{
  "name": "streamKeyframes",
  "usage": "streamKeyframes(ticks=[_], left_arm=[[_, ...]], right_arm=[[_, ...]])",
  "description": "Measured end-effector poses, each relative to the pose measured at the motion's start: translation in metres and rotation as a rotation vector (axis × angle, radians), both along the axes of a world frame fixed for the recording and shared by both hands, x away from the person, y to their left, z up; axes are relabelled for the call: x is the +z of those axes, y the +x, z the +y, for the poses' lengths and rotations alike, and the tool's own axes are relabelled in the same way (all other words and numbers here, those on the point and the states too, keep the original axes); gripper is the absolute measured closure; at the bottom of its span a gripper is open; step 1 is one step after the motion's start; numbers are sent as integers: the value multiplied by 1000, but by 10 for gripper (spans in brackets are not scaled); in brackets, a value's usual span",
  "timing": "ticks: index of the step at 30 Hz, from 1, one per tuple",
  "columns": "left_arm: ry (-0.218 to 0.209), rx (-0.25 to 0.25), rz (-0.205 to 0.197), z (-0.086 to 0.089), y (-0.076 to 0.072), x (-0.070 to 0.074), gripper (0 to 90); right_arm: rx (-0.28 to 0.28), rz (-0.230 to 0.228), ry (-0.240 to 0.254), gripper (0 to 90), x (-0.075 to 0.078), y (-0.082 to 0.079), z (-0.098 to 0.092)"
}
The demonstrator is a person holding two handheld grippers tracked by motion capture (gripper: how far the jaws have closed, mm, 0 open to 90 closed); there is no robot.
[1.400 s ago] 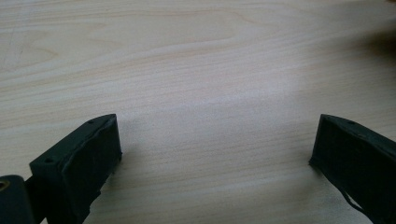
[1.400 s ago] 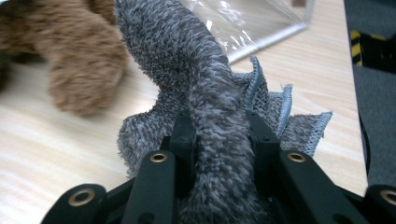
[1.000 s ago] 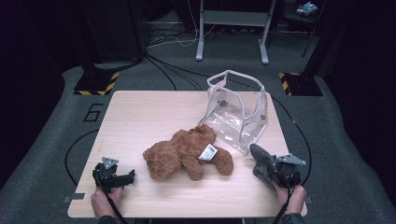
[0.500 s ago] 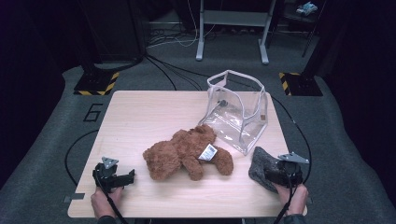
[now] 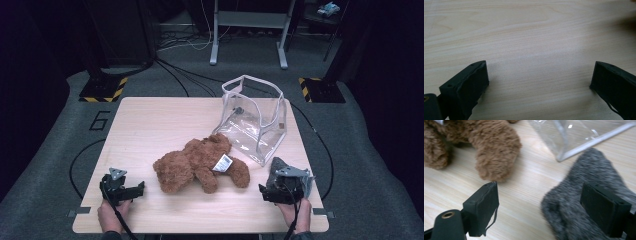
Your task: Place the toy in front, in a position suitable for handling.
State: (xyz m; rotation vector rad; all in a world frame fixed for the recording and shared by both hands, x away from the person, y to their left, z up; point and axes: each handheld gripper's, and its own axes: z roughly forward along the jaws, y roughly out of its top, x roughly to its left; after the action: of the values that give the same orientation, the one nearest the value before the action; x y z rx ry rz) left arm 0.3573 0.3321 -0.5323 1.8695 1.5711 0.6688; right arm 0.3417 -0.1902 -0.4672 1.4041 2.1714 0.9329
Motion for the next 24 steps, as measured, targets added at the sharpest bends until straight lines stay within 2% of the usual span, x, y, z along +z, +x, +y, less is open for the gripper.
streamKeyframes(ticks=[5,7,10,12,14,15,16,17,18,22,23,24], left_arm=[[-2,-15,1,1,1,0,10],[-3,-20,1,1,1,0,13],[3,-44,20,2,1,2,21],[-11,-68,67,1,1,7,21],[-68,-52,50,4,-1,13,13],[-68,-52,50,4,-1,13,17],[-116,-40,48,5,-3,18,17],[-142,-38,41,4,-3,23,11],[-154,-35,13,0,-4,33,1],[-160,-70,-54,-16,-8,66,8],[-160,-70,-54,-16,-8,66,8],[-182,-92,-92,-26,-8,79,9]], right_arm=[[47,11,-7,146,2,8,18],[69,-1,-1,146,4,13,25],[93,-1,12,147,8,20,35],[110,5,0,148,10,25,40],[114,15,-7,148,12,29,48],[132,8,-15,148,13,33,49],[132,8,-15,148,13,33,49],[129,9,-6,148,15,36,53],[133,6,5,148,19,42,57],[166,-15,9,153,30,56,69],[166,-15,9,153,30,56,69],[172,-19,10,165,37,62,77]])
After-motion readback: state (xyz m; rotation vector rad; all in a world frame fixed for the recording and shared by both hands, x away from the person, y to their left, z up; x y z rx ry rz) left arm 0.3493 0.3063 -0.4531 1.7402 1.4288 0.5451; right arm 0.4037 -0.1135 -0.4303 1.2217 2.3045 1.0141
